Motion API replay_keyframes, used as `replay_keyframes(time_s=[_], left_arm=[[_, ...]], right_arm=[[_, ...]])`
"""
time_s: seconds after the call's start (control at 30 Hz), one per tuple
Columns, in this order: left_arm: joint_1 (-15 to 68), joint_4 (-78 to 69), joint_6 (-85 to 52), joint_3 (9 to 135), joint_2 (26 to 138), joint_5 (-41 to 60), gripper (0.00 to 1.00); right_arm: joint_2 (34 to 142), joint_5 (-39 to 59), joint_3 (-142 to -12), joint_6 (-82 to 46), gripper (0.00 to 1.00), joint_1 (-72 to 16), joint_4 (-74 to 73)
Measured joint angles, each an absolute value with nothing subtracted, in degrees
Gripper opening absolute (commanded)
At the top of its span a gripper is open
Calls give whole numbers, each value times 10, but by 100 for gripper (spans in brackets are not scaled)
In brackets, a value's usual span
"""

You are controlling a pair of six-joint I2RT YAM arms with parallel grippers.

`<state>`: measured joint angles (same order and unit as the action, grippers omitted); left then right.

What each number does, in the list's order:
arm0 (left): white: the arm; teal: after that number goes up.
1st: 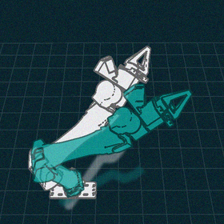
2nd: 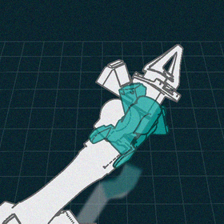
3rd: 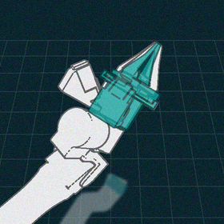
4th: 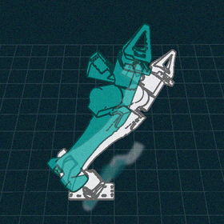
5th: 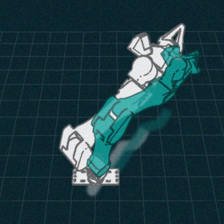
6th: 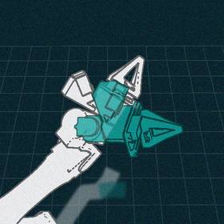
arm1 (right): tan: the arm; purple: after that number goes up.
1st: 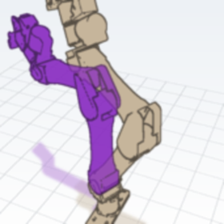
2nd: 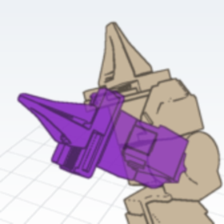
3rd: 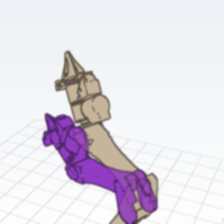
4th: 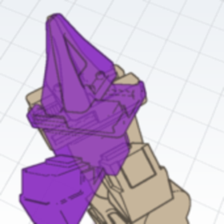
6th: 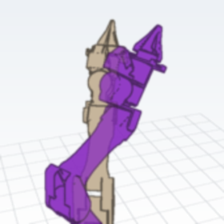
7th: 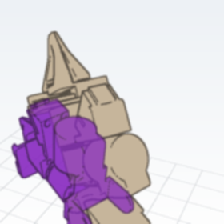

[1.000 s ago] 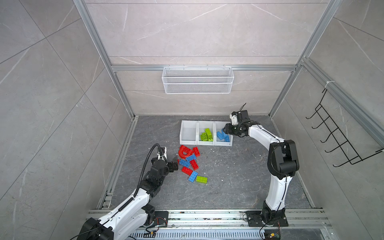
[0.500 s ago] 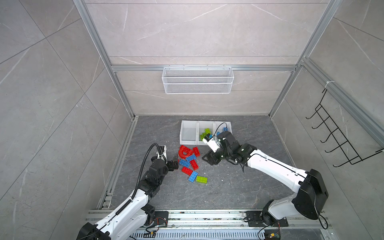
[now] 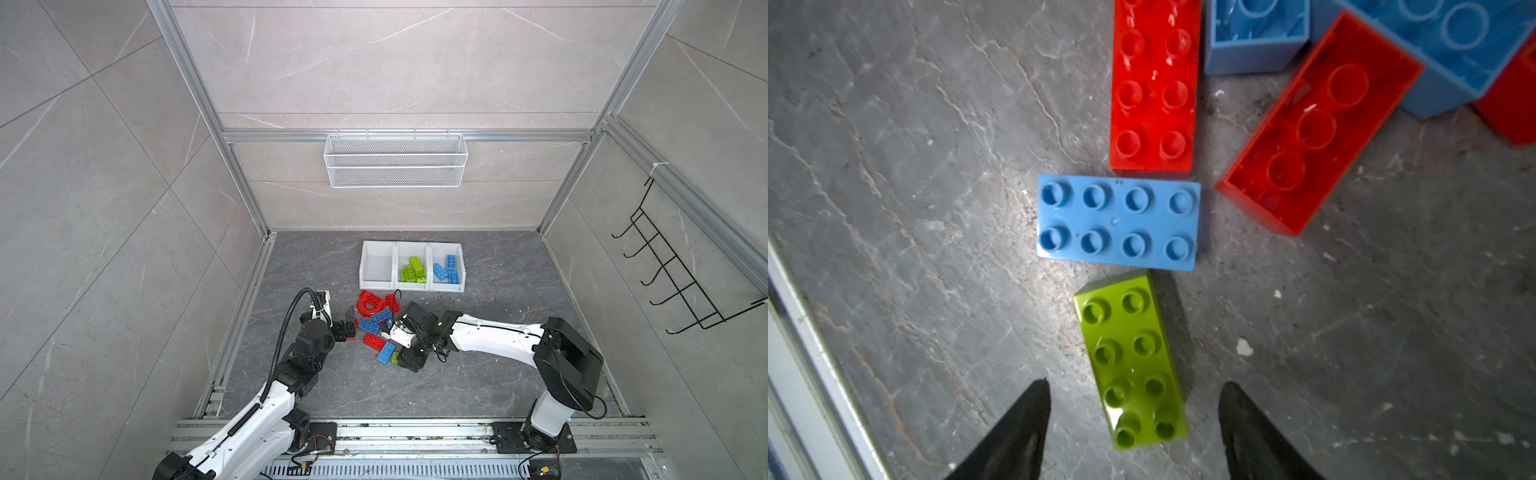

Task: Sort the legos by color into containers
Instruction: 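Move the right gripper back to the pile and grasp a green brick, then carry the green brick into the middle compartment and release it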

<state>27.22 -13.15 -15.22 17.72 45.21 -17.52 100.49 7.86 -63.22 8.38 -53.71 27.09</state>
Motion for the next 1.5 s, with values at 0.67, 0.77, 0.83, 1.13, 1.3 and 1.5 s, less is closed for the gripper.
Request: replay_keyframes(time_s=[0.67, 0.77, 0.83, 1.13, 1.3, 1.5], left_arm=[[270, -119, -152, 173, 429, -179, 100], [270, -119, -152, 172, 426, -179, 100], [270, -119, -152, 172, 425, -179, 100], [270, -119, -152, 171, 429, -179, 100], [270, -119, -152, 171, 432, -179, 100], [270, -118, -152, 171, 431, -179, 100]], right_arm=[[1069, 51, -665, 89, 47, -562, 287], [1069, 44, -665, 91, 41, -563, 286], [1069, 42, -664, 91, 37, -563, 284], [1036, 48, -631, 79, 22, -560, 263], [998, 58, -622, 70, 17, -542, 256], [948, 106, -604, 50, 11, -481, 240]])
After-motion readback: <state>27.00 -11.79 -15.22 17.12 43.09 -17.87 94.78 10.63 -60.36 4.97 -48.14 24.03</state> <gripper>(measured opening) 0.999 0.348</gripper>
